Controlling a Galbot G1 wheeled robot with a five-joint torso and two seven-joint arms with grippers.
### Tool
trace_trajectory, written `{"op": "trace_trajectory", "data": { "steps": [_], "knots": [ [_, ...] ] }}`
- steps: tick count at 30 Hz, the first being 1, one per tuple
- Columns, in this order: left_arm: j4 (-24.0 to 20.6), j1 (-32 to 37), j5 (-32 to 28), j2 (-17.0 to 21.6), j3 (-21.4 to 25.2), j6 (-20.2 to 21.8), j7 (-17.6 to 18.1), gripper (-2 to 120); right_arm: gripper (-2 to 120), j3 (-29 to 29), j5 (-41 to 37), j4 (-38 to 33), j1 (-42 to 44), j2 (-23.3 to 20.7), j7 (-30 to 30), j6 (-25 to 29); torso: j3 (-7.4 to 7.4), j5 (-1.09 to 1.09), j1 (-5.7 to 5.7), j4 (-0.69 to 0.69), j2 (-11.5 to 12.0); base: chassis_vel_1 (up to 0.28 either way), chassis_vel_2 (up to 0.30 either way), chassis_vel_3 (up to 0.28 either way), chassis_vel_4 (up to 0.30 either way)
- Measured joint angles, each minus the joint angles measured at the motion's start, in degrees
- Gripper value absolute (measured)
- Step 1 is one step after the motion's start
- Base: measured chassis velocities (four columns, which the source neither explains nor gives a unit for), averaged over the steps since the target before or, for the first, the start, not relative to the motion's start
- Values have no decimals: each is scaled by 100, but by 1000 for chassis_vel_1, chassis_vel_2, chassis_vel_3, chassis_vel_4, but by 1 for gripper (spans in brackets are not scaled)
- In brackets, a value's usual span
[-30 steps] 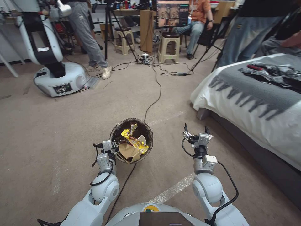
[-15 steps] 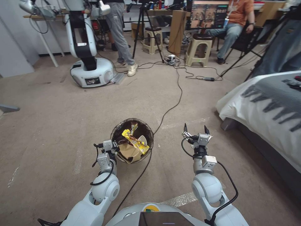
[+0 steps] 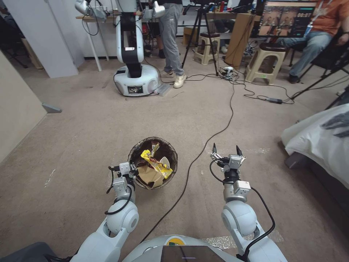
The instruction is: Pick up the trash bin, then pick up the garbage from the floor and place it into the trash bin.
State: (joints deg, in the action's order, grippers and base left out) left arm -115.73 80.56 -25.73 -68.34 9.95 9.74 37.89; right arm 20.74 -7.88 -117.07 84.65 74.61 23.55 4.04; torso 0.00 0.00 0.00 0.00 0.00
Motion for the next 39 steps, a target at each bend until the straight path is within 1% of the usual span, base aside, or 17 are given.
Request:
{"op": "trace_trajectory", "data": {
  "steps": [2,6,8,9,11,14,16,17,19,20,22,23,26,27,30,33,39],
  "knots": [
    [2,1,4,-2,3,0,0,2,96,-2,3,5,0,4,0,3,0,0,0,0,0,0,0,0,0],
    [-9,0,30,15,10,41,12,2,96,-20,9,28,-16,11,-2,11,0,0,0,5,0,0,0,0,0],
    [-122,-72,-55,105,-11,195,64,2,96,-28,11,52,-31,3,0,12,0,0,0,-1,0,0,0,0,0],
    [-122,-72,-55,105,-11,195,64,2,96,-28,11,52,-31,3,0,12,0,0,0,-1,0,0,0,0,0],
    [-271,-198,-377,258,-50,490,217,2,96,-28,11,60,-45,-10,3,12,0,0,0,-2,0,0,0,0,0],
    [-296,-252,-526,308,-61,579,279,2,96,-27,11,63,-48,-11,4,12,0,0,0,-1,0,0,0,0,0],
    [-377,-369,-1031,406,-74,820,444,2,96,-23,11,77,-49,-12,4,13,0,0,0,0,0,0,0,0,0],
    [-377,-369,-1031,406,-74,820,444,2,96,-23,11,77,-49,-12,4,13,0,0,0,0,0,0,0,0,0],
    [-470,-476,-1812,503,-90,1131,608,2,96,-22,17,108,-53,-12,6,26,0,0,0,-1,0,0,0,0,0],
    [-470,-476,-1812,503,-90,1131,608,2,96,-22,17,108,-53,-12,6,26,0,0,0,-1,0,0,0,0,0],
    [-457,-557,-2366,557,-67,1282,720,2,96,-69,19,144,-100,-18,10,34,0,0,0,0,0,0,0,0,0],
    [-457,-557,-2366,557,-67,1282,720,2,96,-69,19,144,-100,-18,10,34,0,0,0,0,0,0,0,0,0],
    [-304,-672,-3012,557,-57,1423,886,2,96,-112,17,178,-139,-27,16,34,0,0,0,0,0,0,0,0,0],
    [-304,-672,-3012,557,-57,1423,886,2,96,-112,17,178,-139,-27,16,34,0,0,0,0,0,0,0,0,0],
    [-139,-733,-3427,510,-59,1460,924,2,96,-151,16,196,-148,-21,20,36,0,0,0,0,0,0,0,0,0],
    [-41,-742,-3576,466,-86,1485,928,2,94,-170,18,200,-148,-17,22,41,0,0,0,0,0,0,0,0,0],
    [152,-787,-3643,408,-112,1526,908,2,91,-200,40,209,-138,2,29,57,-1,-2,0,0,0,0,0,0,0]
  ]
}}
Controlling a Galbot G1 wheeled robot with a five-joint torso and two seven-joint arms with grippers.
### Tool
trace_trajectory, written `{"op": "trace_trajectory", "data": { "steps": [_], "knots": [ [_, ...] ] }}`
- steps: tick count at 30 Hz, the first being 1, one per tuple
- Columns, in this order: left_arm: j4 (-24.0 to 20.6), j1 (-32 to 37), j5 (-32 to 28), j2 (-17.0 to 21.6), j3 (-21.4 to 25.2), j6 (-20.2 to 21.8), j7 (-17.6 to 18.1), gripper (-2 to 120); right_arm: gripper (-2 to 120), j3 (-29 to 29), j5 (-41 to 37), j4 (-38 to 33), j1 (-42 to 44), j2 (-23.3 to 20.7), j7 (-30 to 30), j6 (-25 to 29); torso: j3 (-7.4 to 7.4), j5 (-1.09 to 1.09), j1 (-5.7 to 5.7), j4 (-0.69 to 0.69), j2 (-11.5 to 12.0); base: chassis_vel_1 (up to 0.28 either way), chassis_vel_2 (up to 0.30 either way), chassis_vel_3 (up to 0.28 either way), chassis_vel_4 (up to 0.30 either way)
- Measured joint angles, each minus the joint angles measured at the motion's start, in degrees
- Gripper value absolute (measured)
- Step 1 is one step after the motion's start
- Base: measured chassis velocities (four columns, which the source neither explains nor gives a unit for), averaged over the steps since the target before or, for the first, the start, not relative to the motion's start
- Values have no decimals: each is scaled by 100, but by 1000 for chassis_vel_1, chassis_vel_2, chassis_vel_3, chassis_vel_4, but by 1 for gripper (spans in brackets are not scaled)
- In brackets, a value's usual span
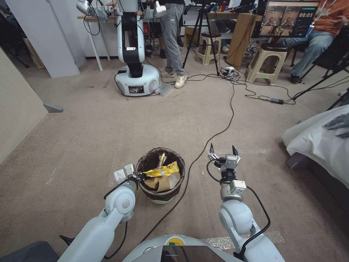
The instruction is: Pick up the trash bin, then pick up the garbage from the floor and place it into the trash bin.
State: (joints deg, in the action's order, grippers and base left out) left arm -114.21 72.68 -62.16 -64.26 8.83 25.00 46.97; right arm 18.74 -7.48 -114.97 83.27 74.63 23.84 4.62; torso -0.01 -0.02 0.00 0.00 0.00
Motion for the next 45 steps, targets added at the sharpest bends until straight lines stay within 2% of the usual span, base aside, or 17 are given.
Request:
{"op": "trace_trajectory", "data": {
  "steps": [7,12,24,27,28,31,32,36,38,40,41,43,44,45],
  "knots": [
    [177,-99,20,-68,-51,13,-25,2,92,-36,34,1,1,41,17,0,-2,-4,-1,1,-1,0,0,0,0],
    [346,-203,48,-150,-83,17,-39,2,100,-57,69,13,5,73,33,0,-3,-5,-1,3,-3,0,0,0,0],
    [428,-208,131,-231,-95,19,-73,2,100,-92,96,26,11,100,30,5,-2,1,-1,0,-3,0,0,0,0],
    [360,-188,203,-231,-95,27,-98,13,100,-131,113,50,10,111,28,10,1,5,0,0,-1,0,0,0,0],
    [360,-188,203,-231,-95,27,-98,13,100,-131,113,50,10,111,28,10,1,5,0,0,-1,0,0,0,0],
    [326,-217,242,-231,-94,42,-96,30,100,-170,127,64,9,132,25,15,3,7,0,0,1,0,0,0,0],
    [326,-217,242,-231,-94,42,-96,30,100,-170,127,64,9,132,25,15,3,7,0,0,1,0,0,0,0],
    [284,-241,284,-221,-68,45,-121,47,100,-196,156,76,29,152,22,38,4,10,1,-2,2,0,0,0,0],
    [270,-242,296,-220,-61,42,-130,51,100,-202,167,89,37,159,21,52,4,10,1,-2,2,0,0,0,0],
    [224,-243,339,-217,-62,22,-168,61,100,-223,179,117,51,179,20,80,4,10,1,-3,2,0,0,0,0],
    [224,-243,339,-217,-62,22,-168,61,100,-223,179,117,51,179,20,80,4,10,1,-3,2,0,0,0,0],
    [166,-227,468,-200,-27,-52,-247,73,100,-236,182,133,55,196,18,99,3,7,1,-3,3,0,0,0,0],
    [166,-227,468,-200,-27,-52,-247,73,100,-236,182,133,55,196,18,99,3,7,1,-3,3,0,0,0,0],
    [125,-208,530,-185,-7,-93,-282,78,100,-238,182,135,54,201,18,104,2,4,1,-3,2,0,0,0,0]
  ]
}}
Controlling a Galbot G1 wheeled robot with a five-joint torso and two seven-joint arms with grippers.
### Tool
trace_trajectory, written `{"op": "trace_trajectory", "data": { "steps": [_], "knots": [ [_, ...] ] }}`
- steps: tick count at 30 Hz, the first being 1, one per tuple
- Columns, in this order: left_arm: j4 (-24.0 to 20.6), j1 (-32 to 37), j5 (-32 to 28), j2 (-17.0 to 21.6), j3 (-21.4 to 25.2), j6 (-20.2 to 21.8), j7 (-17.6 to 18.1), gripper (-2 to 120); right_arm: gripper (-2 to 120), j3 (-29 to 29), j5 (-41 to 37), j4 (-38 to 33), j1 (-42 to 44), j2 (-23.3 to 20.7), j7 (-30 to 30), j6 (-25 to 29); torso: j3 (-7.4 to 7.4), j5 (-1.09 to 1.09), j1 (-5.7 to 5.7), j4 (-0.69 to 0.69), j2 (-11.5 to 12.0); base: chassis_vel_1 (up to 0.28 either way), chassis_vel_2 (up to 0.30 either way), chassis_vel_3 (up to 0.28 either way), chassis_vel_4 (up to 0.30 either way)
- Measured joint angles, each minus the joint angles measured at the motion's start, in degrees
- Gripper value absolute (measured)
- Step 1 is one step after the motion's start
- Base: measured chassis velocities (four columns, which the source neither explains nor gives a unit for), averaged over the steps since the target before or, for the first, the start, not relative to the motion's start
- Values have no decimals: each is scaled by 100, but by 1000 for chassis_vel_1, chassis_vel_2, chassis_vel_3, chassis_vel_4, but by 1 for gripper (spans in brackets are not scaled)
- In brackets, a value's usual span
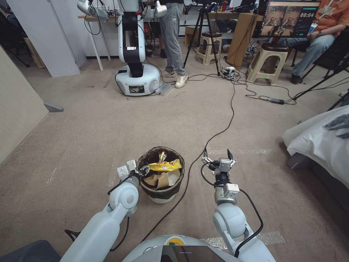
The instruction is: Pick up the trash bin, then pick up the garbage from the floor and place it into the trash bin.
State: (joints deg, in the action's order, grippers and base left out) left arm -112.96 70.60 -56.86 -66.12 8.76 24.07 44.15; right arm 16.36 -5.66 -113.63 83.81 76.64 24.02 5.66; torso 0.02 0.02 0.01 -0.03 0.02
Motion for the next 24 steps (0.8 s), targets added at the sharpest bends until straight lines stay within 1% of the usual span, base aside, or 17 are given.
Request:
{"op": "trace_trajectory", "data": {
  "steps": [1,2,4,5,7,8,9,10,11,12,15,16,19,20,22,23,24],
  "knots": [
    [-33,20,47,9,16,-29,-22,82,100,-1,0,3,-1,2,0,7,0,0,0,1,0,0,0,0,0],
    [-33,20,47,9,16,-29,-22,82,100,-1,0,3,-1,2,0,7,0,0,0,1,0,0,0,0,0],
    [-81,82,348,28,55,-179,-135,95,100,1,0,11,-5,6,0,22,-1,-1,0,1,0,0,0,0,0],
    [-81,82,348,28,55,-179,-135,95,100,1,0,11,-5,6,0,22,-1,-1,0,1,0,0,0,0,0],
    [-95,136,703,27,87,-304,-231,99,100,5,0,18,-7,24,1,37,-1,-1,0,1,-1,0,0,0,0],
    [-104,163,860,24,100,-346,-266,99,100,5,-1,18,-7,35,2,41,-1,-1,0,1,0,0,0,0,0],
    [-104,163,860,24,100,-346,-266,99,100,5,-1,18,-7,35,2,41,-1,-1,0,1,0,0,0,0,0],
    [-113,191,1033,21,111,-388,-301,100,100,5,-2,19,-7,49,2,46,-2,-1,0,2,0,0,0,0,0],
    [-134,247,1392,13,142,-474,-363,100,100,6,-2,19,-7,73,3,58,-2,-1,0,2,-1,0,0,0,0],
    [-134,247,1392,13,142,-474,-363,100,100,6,-2,19,-7,73,3,58,-2,-1,0,2,-1,0,0,0,0],
    [-264,419,2079,-11,237,-554,-378,100,100,5,-2,17,-10,116,3,72,-2,-1,0,2,-1,0,0,0,0],
    [-264,419,2079,-11,237,-554,-378,100,100,5,-2,17,-10,116,3,72,-2,-1,0,2,-1,0,0,0,0],
    [-398,624,2615,-24,388,-613,-336,100,100,12,-10,-13,-22,142,6,92,-2,-1,-1,3,-1,0,0,0,0],
    [-398,624,2615,-24,388,-613,-336,100,100,12,-10,-13,-22,142,6,92,-2,-1,-1,3,-1,0,0,0,0],
    [-588,872,2964,-45,495,-742,-327,100,100,47,-22,-67,-30,167,10,101,-2,-2,-1,3,-1,0,0,0,0],
    [-588,872,2964,-45,495,-742,-327,100,100,47,-22,-67,-30,167,10,101,-2,-2,-1,3,-1,0,0,0,0],
    [-646,966,3104,-66,515,-823,-347,100,100,60,-23,-80,-31,172,10,110,-2,-2,-1,2,-2,0,0,0,0]
  ]
}}
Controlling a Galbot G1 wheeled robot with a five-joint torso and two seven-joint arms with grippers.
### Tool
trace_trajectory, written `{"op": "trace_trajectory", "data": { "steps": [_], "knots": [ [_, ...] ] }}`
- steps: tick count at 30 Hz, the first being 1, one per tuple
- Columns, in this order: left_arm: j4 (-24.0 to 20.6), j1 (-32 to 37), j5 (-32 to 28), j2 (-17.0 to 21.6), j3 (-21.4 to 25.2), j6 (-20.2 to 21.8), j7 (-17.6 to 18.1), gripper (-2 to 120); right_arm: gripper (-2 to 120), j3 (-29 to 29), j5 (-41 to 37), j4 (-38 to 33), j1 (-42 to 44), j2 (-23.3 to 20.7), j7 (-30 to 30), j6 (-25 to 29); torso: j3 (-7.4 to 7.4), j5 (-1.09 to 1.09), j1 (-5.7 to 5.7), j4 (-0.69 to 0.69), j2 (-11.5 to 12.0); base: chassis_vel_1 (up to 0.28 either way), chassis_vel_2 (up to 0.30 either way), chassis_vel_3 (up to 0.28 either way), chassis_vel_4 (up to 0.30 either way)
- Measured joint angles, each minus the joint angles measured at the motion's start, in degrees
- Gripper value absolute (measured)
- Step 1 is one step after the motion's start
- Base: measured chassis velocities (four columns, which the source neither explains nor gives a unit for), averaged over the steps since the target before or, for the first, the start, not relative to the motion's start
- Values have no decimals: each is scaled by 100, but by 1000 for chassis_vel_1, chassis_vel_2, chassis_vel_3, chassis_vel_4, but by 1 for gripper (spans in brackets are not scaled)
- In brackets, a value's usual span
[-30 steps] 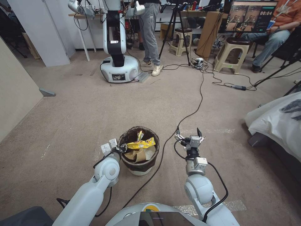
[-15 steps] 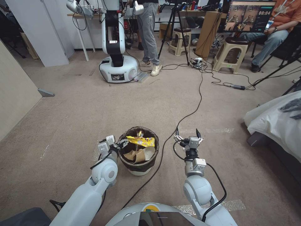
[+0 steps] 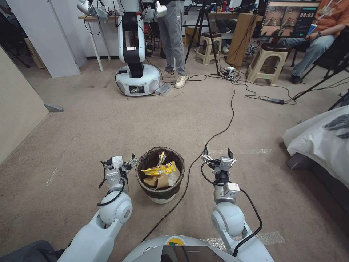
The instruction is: Pick up the trash bin, then pick up the garbage from the floor and place it into the trash bin.
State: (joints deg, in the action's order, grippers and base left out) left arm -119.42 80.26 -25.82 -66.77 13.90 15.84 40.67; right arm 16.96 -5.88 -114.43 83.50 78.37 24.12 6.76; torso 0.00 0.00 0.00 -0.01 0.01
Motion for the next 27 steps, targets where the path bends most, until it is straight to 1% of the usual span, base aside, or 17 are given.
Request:
{"op": "trace_trajectory", "data": {
  "steps": [2,3,5,6,7,8,9,10,11,12,13,15,18,27],
  "knots": [
    [-190,297,616,-108,22,-330,-224,100,100,41,27,-69,7,28,10,49,0,0,0,1,0,0,0,0,0],
    [-190,297,616,-108,22,-330,-224,100,100,41,27,-69,7,28,10,49,0,0,0,1,0,0,0,0,0],
    [-293,562,1324,-249,21,-715,-476,100,100,112,107,-171,51,54,29,94,0,0,0,2,0,0,0,0,0],
    [-322,722,1822,-359,40,-1010,-673,100,100,199,199,-252,112,71,42,126,0,-1,0,1,0,0,0,0,0],
    [-322,722,1822,-359,40,-1010,-673,100,100,199,199,-252,112,71,42,126,0,-1,0,1,0,0,0,0,0],
    [-317,816,2142,-447,80,-1272,-797,100,100,267,269,-290,151,80,42,164,0,-1,0,1,0,0,0,0,0],
    [-251,920,2567,-570,174,-1709,-959,100,100,390,363,-352,223,95,41,235,-1,-1,-1,0,-1,0,0,0,0],
    [-168,979,2840,-659,258,-2008,-1050,100,100,483,415,-398,277,107,38,290,0,-1,0,0,-1,0,0,0,0],
    [-100,1017,3024,-720,318,-2240,-1111,100,100,563,452,-433,331,121,33,339,0,0,0,1,-1,0,0,0,0],
    [-100,1017,3024,-720,318,-2240,-1111,100,100,563,452,-433,331,121,33,339,0,0,0,1,-1,0,0,0,0],
    [21,1071,3275,-805,407,-2572,-1203,100,100,673,519,-477,399,149,14,412,0,-1,-1,0,-1,0,0,0,0],
    [218,1138,3578,-915,528,-2901,-1276,100,100,863,663,-495,501,215,-31,568,0,-1,-1,0,-1,0,0,0,0],
    [347,1187,3629,-988,550,-3009,-1283,100,100,974,770,-485,567,280,-60,691,0,0,0,0,-1,0,0,0,0],
    [401,1197,3553,-1029,560,-2936,-1219,100,100,1035,853,-441,620,323,-90,723,0,-1,-1,1,-1,0,0,0,0]
  ]
}}
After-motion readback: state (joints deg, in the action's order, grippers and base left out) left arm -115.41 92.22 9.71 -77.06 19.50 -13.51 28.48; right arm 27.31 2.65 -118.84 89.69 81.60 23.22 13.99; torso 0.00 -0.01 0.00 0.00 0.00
